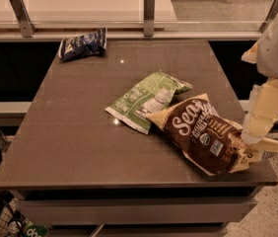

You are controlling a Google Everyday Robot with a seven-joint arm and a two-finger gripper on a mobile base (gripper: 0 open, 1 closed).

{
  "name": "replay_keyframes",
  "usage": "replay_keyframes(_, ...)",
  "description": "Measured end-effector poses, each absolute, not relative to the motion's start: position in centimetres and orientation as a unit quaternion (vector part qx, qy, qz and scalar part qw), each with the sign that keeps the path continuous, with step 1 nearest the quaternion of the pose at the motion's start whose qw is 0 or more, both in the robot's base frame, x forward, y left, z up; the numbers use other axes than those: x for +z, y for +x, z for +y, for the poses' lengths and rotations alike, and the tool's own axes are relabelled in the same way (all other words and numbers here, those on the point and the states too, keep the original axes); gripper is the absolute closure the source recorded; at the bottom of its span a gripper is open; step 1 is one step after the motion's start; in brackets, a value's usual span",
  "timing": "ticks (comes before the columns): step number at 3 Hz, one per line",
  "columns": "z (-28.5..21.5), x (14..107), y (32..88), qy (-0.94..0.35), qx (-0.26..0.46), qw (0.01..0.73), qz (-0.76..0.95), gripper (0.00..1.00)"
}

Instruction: Move brown chip bag near blue chip bag

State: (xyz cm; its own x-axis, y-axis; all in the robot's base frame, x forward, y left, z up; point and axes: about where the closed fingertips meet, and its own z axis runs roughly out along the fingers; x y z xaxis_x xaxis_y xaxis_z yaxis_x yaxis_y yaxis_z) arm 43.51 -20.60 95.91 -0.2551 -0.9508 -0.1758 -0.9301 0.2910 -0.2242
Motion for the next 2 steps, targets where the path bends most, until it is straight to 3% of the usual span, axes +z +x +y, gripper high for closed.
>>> replay_keyframes(2, -17.6, 90.8, 43.5, -0.576, -0.036, 0.063, 0.814, 0.00)
